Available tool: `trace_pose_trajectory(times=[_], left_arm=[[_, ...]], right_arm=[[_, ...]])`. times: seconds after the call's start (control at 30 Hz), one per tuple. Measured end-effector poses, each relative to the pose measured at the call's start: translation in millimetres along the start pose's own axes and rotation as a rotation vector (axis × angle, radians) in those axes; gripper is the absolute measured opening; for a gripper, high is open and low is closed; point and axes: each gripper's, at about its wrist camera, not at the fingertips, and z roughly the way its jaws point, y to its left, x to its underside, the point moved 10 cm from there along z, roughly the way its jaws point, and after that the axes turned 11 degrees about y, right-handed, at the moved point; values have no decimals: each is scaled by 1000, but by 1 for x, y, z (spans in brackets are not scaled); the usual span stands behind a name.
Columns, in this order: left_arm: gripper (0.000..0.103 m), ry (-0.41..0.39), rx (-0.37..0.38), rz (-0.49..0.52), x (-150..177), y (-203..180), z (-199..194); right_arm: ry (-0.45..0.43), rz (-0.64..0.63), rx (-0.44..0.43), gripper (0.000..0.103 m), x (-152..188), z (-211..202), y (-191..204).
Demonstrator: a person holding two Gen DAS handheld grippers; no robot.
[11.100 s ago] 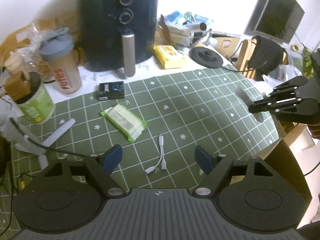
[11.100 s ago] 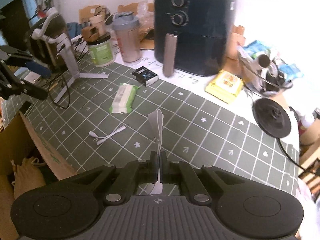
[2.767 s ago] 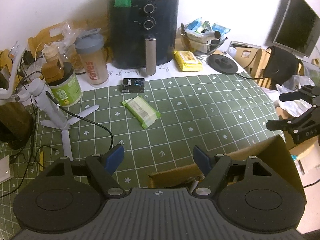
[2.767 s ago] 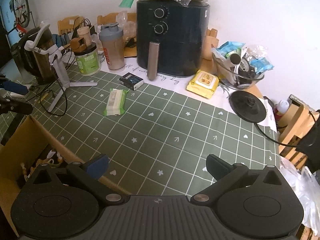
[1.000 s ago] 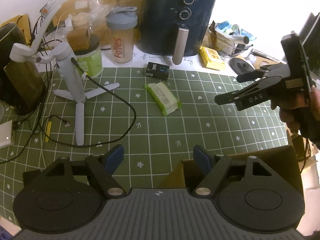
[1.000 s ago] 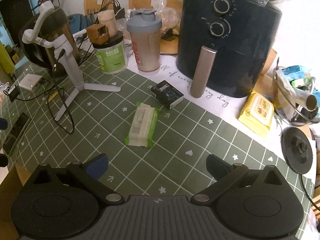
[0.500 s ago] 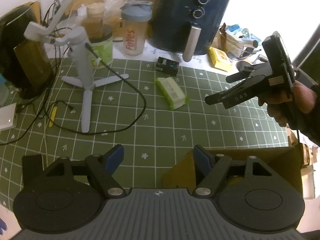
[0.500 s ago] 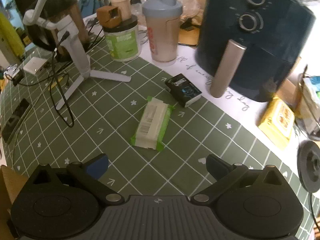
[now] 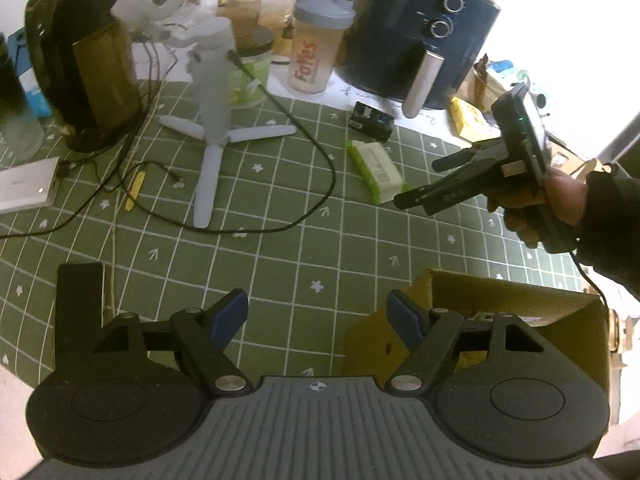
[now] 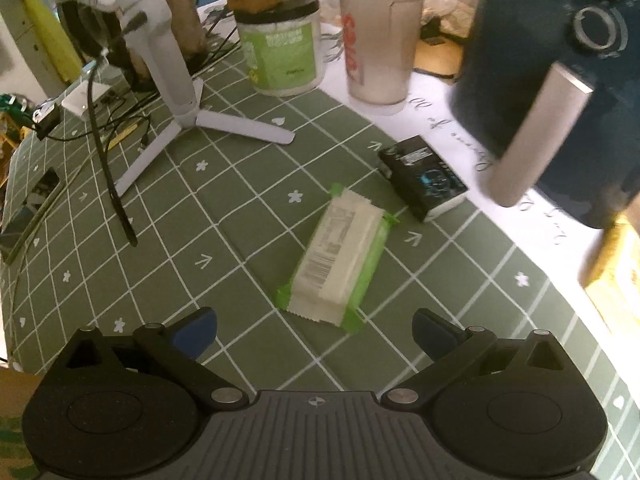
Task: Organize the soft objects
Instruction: 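Move the right gripper down toward the green-wrapped wipes pack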
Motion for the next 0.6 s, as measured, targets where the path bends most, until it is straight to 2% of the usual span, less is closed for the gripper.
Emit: trace_pose_trajectory(times=[0.2,0.4,0.47,0.6], left_arm=[[76,3,-6,-56,8,16,0],[76,12,-8,-91,15,25,0],[76,15,-9,-95,17,25,0],[76,21,-6,-104,19,26,1]], right_arm=[[-9,33,-1,103,-9,22,-5],[-17,62,65,102,-17,41,-16],[-27,91,72,91,-20,44,-20],[-49,142,60,81,-27,46,-25]])
